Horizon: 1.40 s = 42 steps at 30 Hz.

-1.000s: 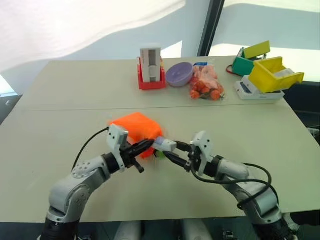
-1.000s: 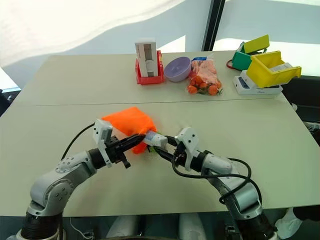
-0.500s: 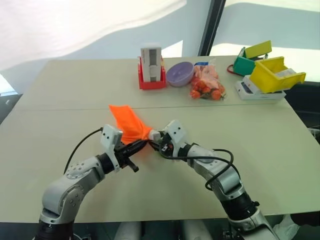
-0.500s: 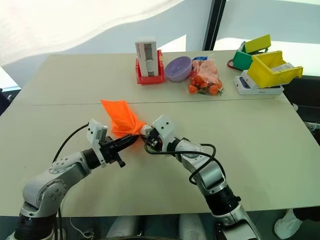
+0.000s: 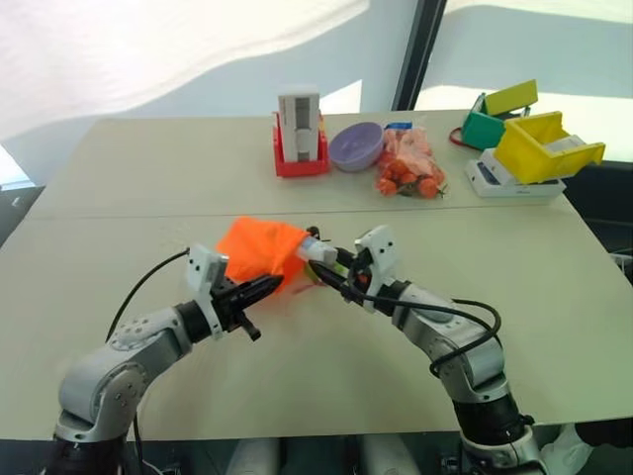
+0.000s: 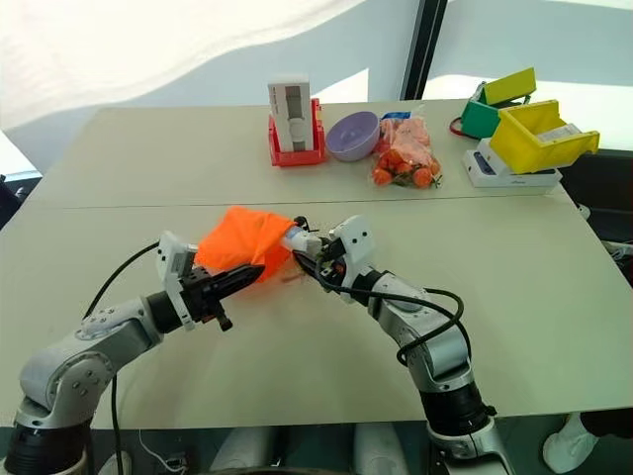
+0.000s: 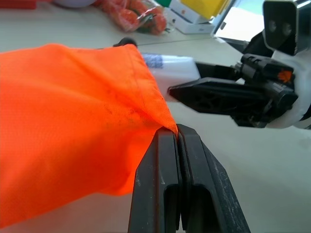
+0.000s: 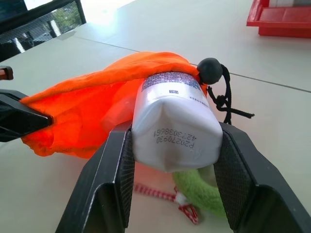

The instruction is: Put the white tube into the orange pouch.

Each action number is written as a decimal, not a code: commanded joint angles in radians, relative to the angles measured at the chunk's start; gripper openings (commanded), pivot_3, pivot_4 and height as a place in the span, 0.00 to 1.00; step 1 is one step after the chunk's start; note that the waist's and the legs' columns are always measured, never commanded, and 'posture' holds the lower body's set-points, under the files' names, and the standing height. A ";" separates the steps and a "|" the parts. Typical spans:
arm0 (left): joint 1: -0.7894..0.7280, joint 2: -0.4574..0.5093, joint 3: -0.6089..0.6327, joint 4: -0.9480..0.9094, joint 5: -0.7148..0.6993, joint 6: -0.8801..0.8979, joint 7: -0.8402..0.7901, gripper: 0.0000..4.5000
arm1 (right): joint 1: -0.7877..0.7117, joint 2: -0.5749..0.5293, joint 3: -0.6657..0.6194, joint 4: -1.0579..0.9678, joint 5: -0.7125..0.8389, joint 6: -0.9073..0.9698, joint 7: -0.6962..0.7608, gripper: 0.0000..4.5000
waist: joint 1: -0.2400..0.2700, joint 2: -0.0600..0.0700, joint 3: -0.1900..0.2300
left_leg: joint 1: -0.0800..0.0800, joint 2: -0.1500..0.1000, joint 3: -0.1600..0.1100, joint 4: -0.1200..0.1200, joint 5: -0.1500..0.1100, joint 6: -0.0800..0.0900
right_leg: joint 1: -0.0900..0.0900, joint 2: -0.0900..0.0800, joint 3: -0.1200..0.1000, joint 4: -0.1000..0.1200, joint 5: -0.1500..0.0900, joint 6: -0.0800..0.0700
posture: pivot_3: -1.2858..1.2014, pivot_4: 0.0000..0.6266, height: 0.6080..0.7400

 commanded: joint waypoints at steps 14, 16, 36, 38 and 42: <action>0.053 0.006 -0.057 -0.072 -0.033 0.000 -0.005 0.00 | -0.153 0.002 0.244 0.164 -0.188 -0.147 0.060 0.42 | -0.006 0.001 0.000 | 0.001 0.001 0.001 -0.001 0.000 0.000 | -0.001 0.003 0.001 0.001 0.000 0.000 | 0.52 0.24 1.00; 0.060 0.015 -0.054 -0.070 -0.028 -0.007 -0.009 0.00 | -0.172 0.005 0.255 0.178 -0.196 -0.173 0.087 0.42 | -0.005 0.001 0.000 | 0.000 0.001 0.001 -0.001 0.000 0.000 | -0.001 0.003 0.001 0.000 0.000 0.000 | 0.52 0.24 1.00; 0.062 0.039 -0.024 -0.079 -0.037 -0.016 -0.010 0.00 | -0.203 0.047 0.224 0.236 -0.202 -0.201 0.227 0.98 | -0.002 0.001 0.001 | -0.001 0.001 0.000 -0.001 0.000 0.000 | -0.002 0.001 0.001 0.000 0.000 0.000 | 0.52 0.24 1.00; 0.075 0.056 0.008 -0.065 -0.033 -0.022 -0.016 0.00 | -0.168 0.013 0.195 0.171 -0.165 -0.185 0.258 0.98 | -0.001 0.001 0.001 | -0.001 0.000 0.000 -0.001 0.000 0.000 | -0.002 0.000 0.001 -0.001 0.000 0.000 | 0.52 0.24 1.00; 0.111 0.097 0.077 -0.038 -0.032 -0.032 -0.039 0.00 | -0.116 -0.068 0.131 0.064 -0.069 -0.119 0.329 0.98 | -0.001 0.002 0.001 | -0.002 0.000 0.001 -0.001 0.000 0.000 | -0.002 -0.001 0.001 -0.001 0.000 0.000 | 0.52 0.24 1.00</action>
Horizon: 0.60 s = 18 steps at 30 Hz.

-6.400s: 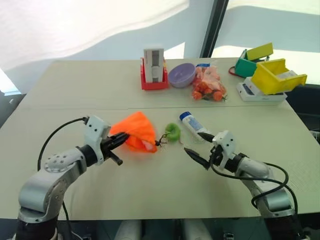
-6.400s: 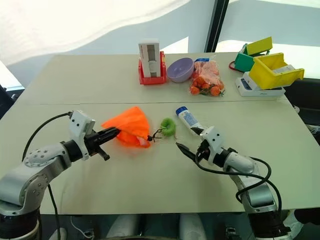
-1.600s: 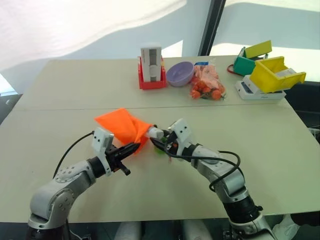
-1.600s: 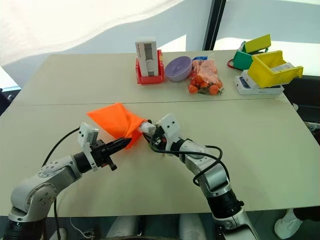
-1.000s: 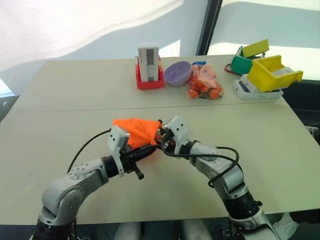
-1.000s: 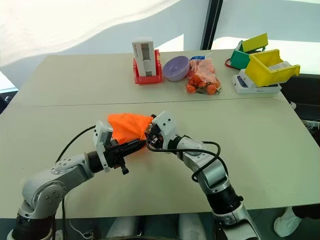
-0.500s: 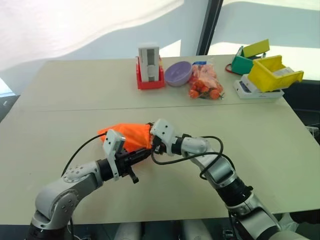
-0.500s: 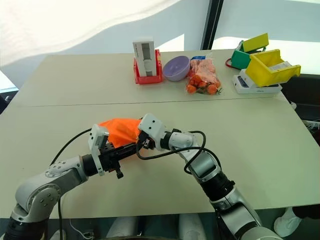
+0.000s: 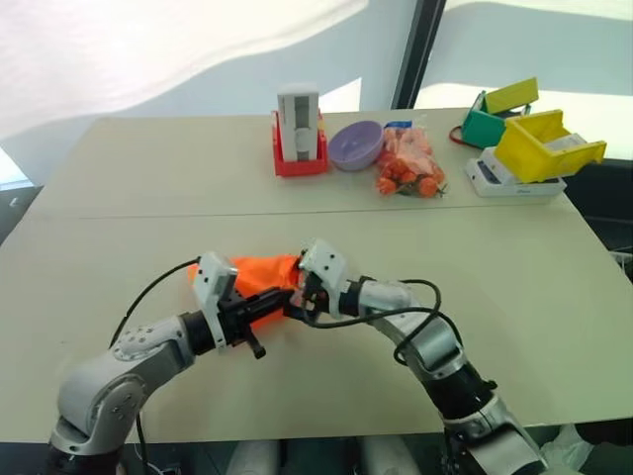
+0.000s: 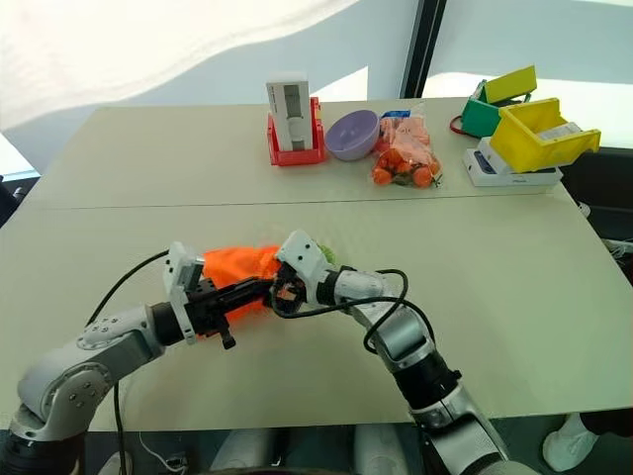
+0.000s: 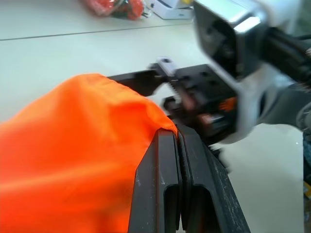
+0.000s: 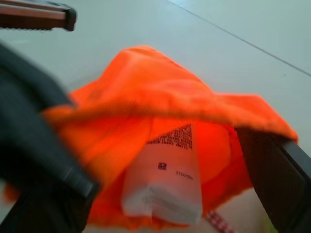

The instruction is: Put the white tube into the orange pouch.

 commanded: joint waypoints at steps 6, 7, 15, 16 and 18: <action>0.105 0.104 0.178 0.096 0.021 -0.055 -0.091 0.00 | 0.044 -0.125 -0.122 -0.149 0.124 0.060 0.078 0.98 | -0.004 0.001 0.000 | 0.002 0.001 -0.001 -0.001 0.000 0.000 | 0.000 0.002 0.000 0.001 0.000 -0.001 | 0.52 0.24 1.00; 0.114 0.115 0.192 0.112 0.029 -0.064 -0.101 0.00 | 0.044 -0.131 -0.121 -0.142 0.112 0.051 0.068 0.98 | -0.004 0.001 0.000 | 0.001 0.001 -0.001 -0.001 0.000 0.000 | 0.000 0.002 0.000 0.001 0.000 -0.001 | 0.52 0.24 1.00; 0.113 0.166 0.249 0.207 0.065 -0.110 -0.165 0.00 | -0.005 -0.125 -0.049 -0.005 -0.058 -0.086 -0.016 0.98 | -0.002 0.001 0.001 | 0.001 0.001 0.000 -0.001 0.000 0.000 | -0.001 0.000 0.000 0.000 0.001 -0.002 | 0.52 0.24 1.00; 0.109 0.162 0.241 0.200 0.062 -0.109 -0.167 0.00 | -0.008 -0.124 -0.040 0.010 -0.076 -0.109 -0.019 0.98 | -0.002 0.000 0.001 | 0.001 0.001 0.000 -0.001 0.000 0.000 | -0.001 0.000 0.000 0.000 0.001 -0.001 | 0.52 0.24 1.00; 0.106 0.145 0.217 0.172 0.051 -0.099 -0.165 0.00 | -0.015 -0.127 -0.022 0.044 -0.117 -0.154 -0.026 0.98 | -0.001 0.000 0.001 | -0.001 0.001 0.000 -0.001 0.000 0.000 | -0.002 0.000 0.000 0.000 0.001 -0.001 | 0.52 0.24 1.00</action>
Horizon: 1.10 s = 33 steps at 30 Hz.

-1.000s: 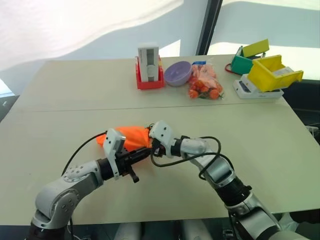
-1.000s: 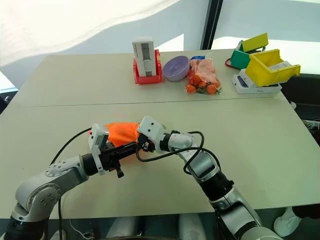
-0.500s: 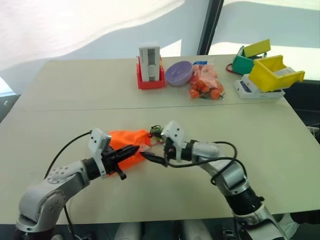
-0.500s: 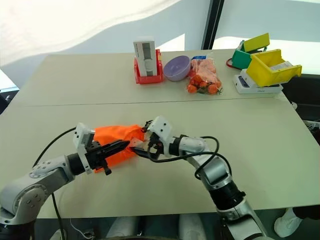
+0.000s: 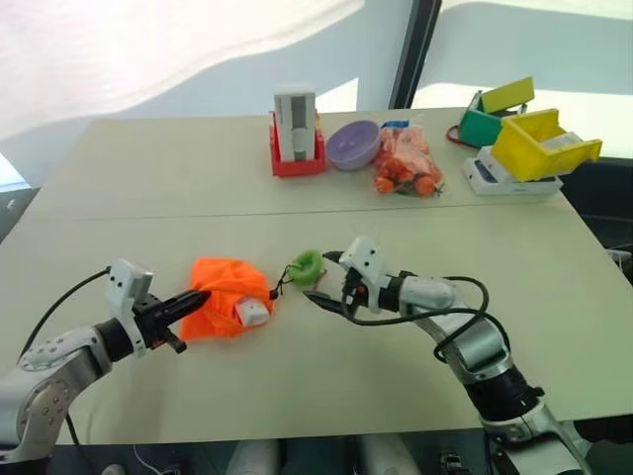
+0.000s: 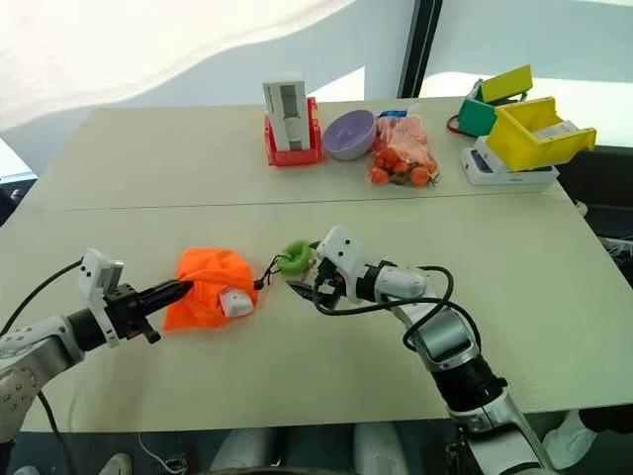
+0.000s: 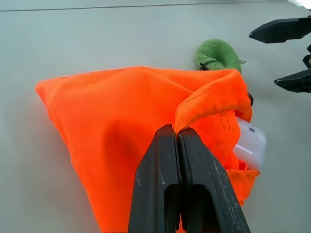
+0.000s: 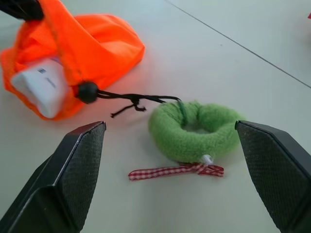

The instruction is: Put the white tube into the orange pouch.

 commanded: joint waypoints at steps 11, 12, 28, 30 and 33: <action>0.001 -0.075 -0.064 -0.109 -0.056 0.027 0.020 0.76 | -0.090 0.006 0.100 0.195 -0.236 -0.327 -0.018 1.00 | -0.001 0.000 0.000 | 0.000 0.000 0.000 0.000 0.000 0.000 | 0.000 0.001 0.000 0.001 0.000 0.000 | 0.52 0.24 1.00; 0.000 -0.080 -0.051 -0.108 -0.076 0.035 0.024 0.76 | -0.094 0.002 0.113 0.214 -0.258 -0.353 -0.017 1.00 | -0.001 0.000 0.000 | 0.000 0.000 0.000 0.000 0.000 0.000 | 0.000 0.001 0.000 0.001 0.000 0.000 | 0.52 0.24 1.00; -0.002 -0.088 0.098 -0.038 -0.195 0.050 0.057 0.77 | -0.014 -0.026 -0.024 0.170 -0.283 -0.373 -0.077 0.01 | 0.007 0.000 0.000 | 0.001 0.000 0.000 0.001 0.000 -0.001 | 0.002 0.000 0.000 0.000 0.001 0.000 | 0.52 0.24 1.00; -0.021 -0.089 0.082 -0.031 -0.189 0.051 0.060 0.77 | 0.049 -0.054 -0.112 0.070 -0.213 -0.308 -0.061 0.01 | 0.009 0.000 0.000 | 0.000 0.000 0.000 0.001 0.000 -0.001 | 0.002 -0.001 0.000 0.000 0.000 0.000 | 0.52 0.24 1.00; -0.059 -0.091 0.054 -0.013 -0.175 0.044 0.056 0.77 | 0.133 -0.087 -0.214 -0.072 -0.102 -0.220 -0.026 0.01 | 0.006 0.001 0.001 | 0.000 0.000 0.000 0.001 0.000 -0.001 | 0.002 -0.001 0.000 0.000 0.000 0.000 | 0.52 0.24 1.00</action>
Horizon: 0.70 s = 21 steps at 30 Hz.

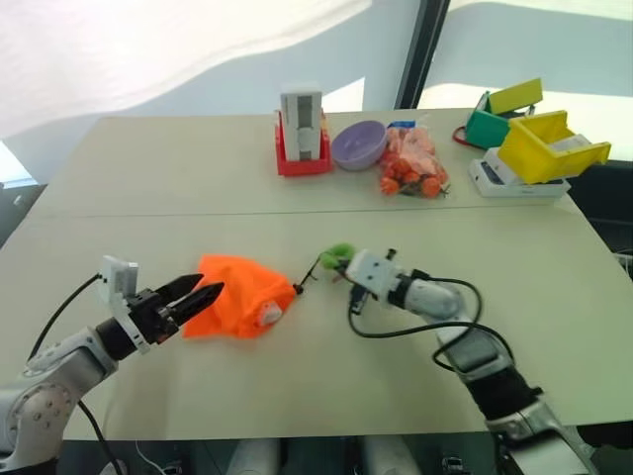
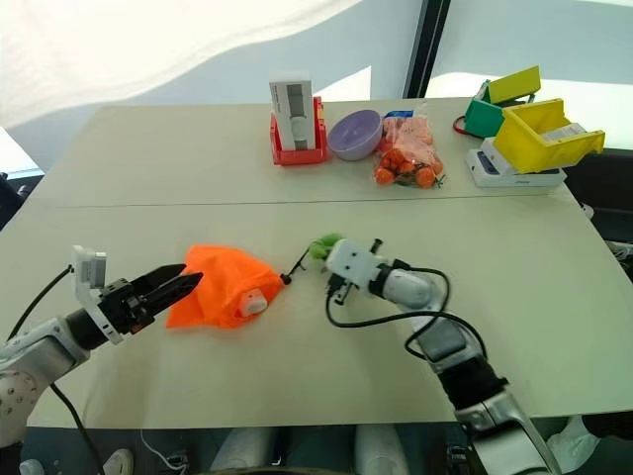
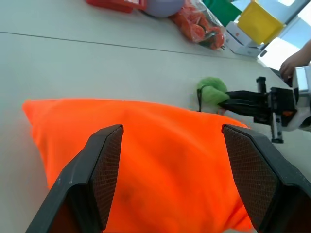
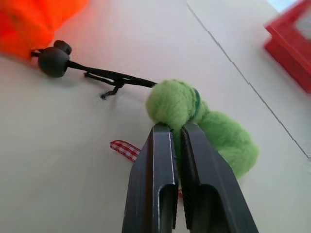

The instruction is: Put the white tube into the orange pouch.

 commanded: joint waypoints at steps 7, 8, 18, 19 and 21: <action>-0.154 -0.016 -0.156 0.046 0.070 -0.024 -0.036 0.77 | 0.159 -0.049 -0.302 -0.391 0.384 0.290 0.057 0.01 | -0.003 0.001 0.001 | 0.002 0.001 0.000 0.000 0.000 0.000 | 0.001 0.002 0.000 0.001 0.000 0.000 | 0.52 0.24 1.00; -0.172 -0.022 -0.177 0.054 0.081 -0.027 -0.040 0.77 | 0.171 -0.047 -0.326 -0.414 0.426 0.314 0.056 0.01 | -0.002 0.001 0.001 | 0.002 0.001 0.000 0.000 0.000 0.000 | 0.001 0.002 0.000 0.001 0.000 0.000 | 0.52 0.24 1.00; -0.321 -0.051 -0.311 0.159 0.180 -0.080 -0.149 0.99 | 0.216 -0.043 -0.446 -0.571 0.766 0.481 0.009 0.00 | -0.002 0.001 0.002 | 0.002 0.000 0.000 0.000 0.000 0.000 | 0.002 0.003 0.000 0.001 0.000 0.000 | 0.52 0.24 1.00; -0.343 -0.056 -0.331 0.167 0.192 -0.088 -0.165 0.99 | 0.212 -0.048 -0.434 -0.572 0.769 0.484 0.006 0.00 | -0.002 0.001 0.002 | 0.002 0.000 0.000 0.000 0.000 0.000 | 0.002 0.003 0.000 0.001 0.000 0.000 | 0.52 0.24 1.00; -0.399 -0.067 -0.390 0.187 0.241 -0.126 -0.208 0.99 | 0.200 -0.057 -0.407 -0.571 0.766 0.485 0.005 0.00 | 0.001 0.001 0.002 | 0.002 0.000 0.000 0.000 0.000 0.000 | 0.002 0.003 -0.001 0.001 0.000 0.000 | 0.52 0.24 1.00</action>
